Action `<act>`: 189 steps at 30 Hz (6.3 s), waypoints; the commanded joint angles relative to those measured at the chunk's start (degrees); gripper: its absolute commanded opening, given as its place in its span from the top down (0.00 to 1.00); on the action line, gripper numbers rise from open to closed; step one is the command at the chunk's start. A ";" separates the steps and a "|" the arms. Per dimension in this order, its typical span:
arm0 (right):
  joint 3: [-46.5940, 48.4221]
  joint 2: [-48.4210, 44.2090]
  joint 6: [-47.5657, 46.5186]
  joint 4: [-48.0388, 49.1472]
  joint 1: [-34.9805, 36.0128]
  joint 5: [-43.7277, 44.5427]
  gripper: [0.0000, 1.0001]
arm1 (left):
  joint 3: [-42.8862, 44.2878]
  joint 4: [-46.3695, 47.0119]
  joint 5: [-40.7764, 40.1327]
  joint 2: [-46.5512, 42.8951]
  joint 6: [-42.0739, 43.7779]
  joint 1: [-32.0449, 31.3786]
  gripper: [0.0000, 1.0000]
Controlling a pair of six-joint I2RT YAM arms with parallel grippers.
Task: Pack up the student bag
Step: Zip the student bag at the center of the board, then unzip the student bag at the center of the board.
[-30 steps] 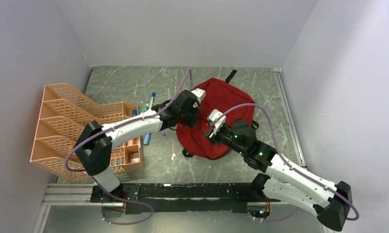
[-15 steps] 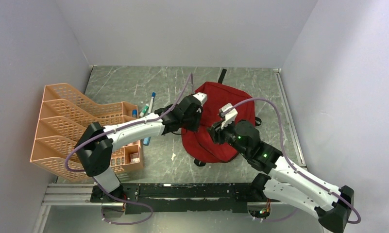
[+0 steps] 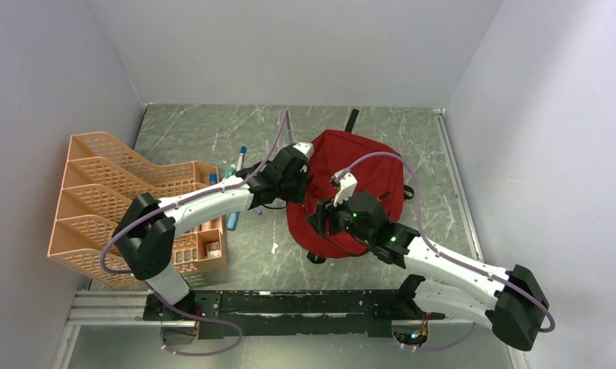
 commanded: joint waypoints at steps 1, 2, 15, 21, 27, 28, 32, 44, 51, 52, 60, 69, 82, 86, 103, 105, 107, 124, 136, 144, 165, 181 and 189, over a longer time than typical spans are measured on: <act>-1.41 3.90 4.33 7.76 0.56 -0.81 0.39 | -0.68 1.40 1.67 -2.10 -0.60 0.60 0.95; -1.24 5.11 4.16 8.09 0.67 -0.17 0.39 | -0.76 1.40 1.76 -2.11 -0.56 0.63 0.95; -1.96 14.43 2.78 13.19 1.83 2.35 0.65 | -1.52 2.02 2.21 -2.75 -1.13 0.83 0.95; -4.82 12.61 3.25 15.73 1.86 -0.62 0.83 | -0.24 1.49 2.13 -1.21 -0.83 1.59 0.95; -6.82 10.64 2.53 16.03 1.86 -5.50 0.98 | 1.84 1.36 0.88 0.82 0.04 2.78 0.95; -7.15 10.27 2.31 16.17 1.92 -6.30 0.99 | 2.30 1.20 0.49 1.23 0.21 3.13 0.95; -7.96 9.59 1.06 16.87 1.90 -10.33 1.00 | 3.84 0.79 -0.23 2.94 1.25 4.49 0.95; -8.96 8.47 -2.06 15.18 1.88 -18.78 1.00 | 12.96 -0.32 -1.94 10.56 5.51 8.83 0.95; -9.29 7.23 -3.83 13.59 1.89 -21.74 1.00 | 19.16 0.38 -2.51 17.11 7.44 10.66 0.95; -9.29 7.19 -3.97 13.47 1.86 -22.23 1.00 | 20.08 0.49 -2.38 18.07 7.58 10.80 0.95; -9.00 7.44 -4.90 13.07 1.90 -24.23 1.00 | 27.48 1.84 -0.23 24.72 9.07 11.39 0.95; -6.06 10.01 -3.07 17.23 1.90 -17.45 1.00 | 29.16 -0.81 0.09 22.63 9.18 11.76 0.76; 12.06 29.49 -4.24 18.52 1.81 -13.63 0.78 | 11.52 -2.38 4.01 -1.08 1.45 23.29 0.25; 14.61 28.71 -3.91 15.28 1.73 -9.58 0.63 | 4.89 -0.14 4.40 -7.30 3.86 23.52 0.26; 6.19 -2.11 17.27 -12.52 -30.19 16.35 0.54 | 6.88 10.70 2.59 -3.35 13.74 3.80 0.27; 5.08 -2.53 16.74 -13.75 -36.84 12.73 0.54 | 9.40 11.45 2.34 -0.56 15.40 0.06 0.27; 3.03 -2.43 17.22 -13.43 -42.60 8.71 0.54 | 12.18 11.92 1.98 3.01 17.46 -4.08 0.27; -11.37 -3.13 29.78 -6.47 -49.69 2.10 0.54 | 38.07 0.45 -7.73 27.74 32.63 -16.38 0.25; -15.63 -0.30 30.41 -1.13 -51.23 -1.18 0.47 | 44.47 -5.19 -5.78 34.33 31.77 -16.64 0.24; -18.52 0.15 31.51 1.64 -51.43 -2.41 0.51 | 45.62 -5.67 -8.91 36.92 32.54 -16.64 0.25; -22.11 3.31 31.70 7.16 -52.73 -7.60 0.53 | 49.42 -4.94 -16.29 42.61 35.34 -17.78 0.32; -22.58 4.87 30.75 9.00 -53.21 -9.35 0.53 | 49.77 -4.70 -16.35 41.66 29.61 -16.11 0.86; -22.49 5.19 30.22 9.20 -53.29 -9.90 0.53 | 42.57 -1.30 -2.65 36.18 19.26 -10.14 0.95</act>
